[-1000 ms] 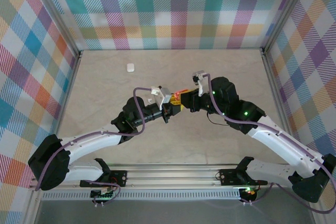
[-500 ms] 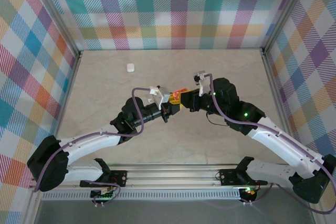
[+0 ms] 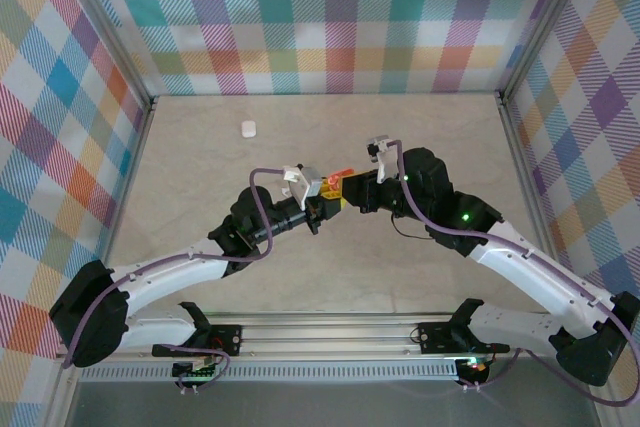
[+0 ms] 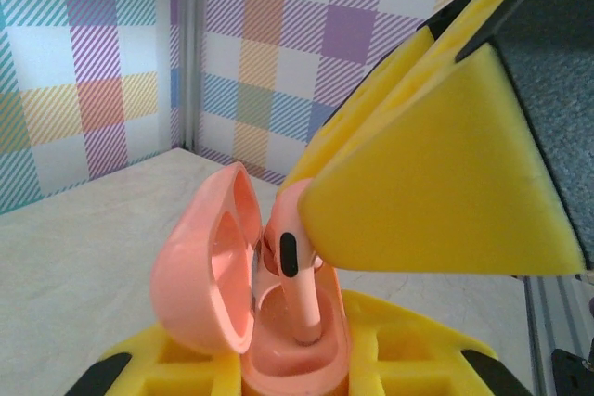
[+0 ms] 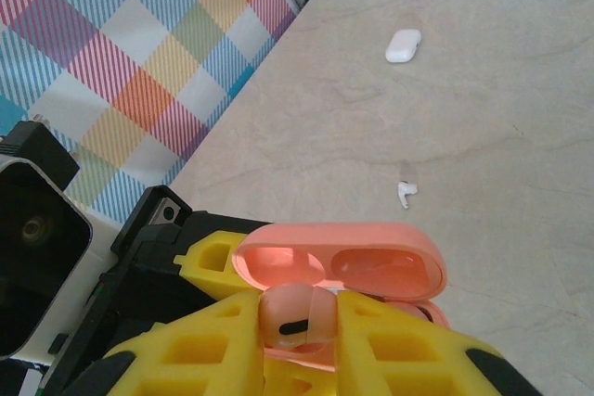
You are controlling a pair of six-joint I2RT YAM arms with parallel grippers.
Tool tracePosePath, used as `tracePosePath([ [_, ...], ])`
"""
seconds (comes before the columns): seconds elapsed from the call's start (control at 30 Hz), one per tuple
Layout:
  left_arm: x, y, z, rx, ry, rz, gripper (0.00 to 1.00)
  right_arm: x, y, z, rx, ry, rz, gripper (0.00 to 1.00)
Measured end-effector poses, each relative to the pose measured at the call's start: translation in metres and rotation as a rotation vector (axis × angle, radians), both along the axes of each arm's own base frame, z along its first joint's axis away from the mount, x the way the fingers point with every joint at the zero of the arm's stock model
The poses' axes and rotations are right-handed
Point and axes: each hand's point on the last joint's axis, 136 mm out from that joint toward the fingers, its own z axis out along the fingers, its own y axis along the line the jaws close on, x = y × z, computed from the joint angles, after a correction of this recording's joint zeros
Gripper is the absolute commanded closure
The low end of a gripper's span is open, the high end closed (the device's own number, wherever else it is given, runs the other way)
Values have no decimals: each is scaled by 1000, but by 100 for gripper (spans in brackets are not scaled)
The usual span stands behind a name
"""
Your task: Insert wireless bluetooth earbuds into charging case
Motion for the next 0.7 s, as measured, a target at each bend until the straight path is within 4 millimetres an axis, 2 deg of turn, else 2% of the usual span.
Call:
tracePosePath([
  [0.7, 3, 2, 3, -10, -7, 22, 100, 1, 8, 1, 74, 77, -12, 80],
])
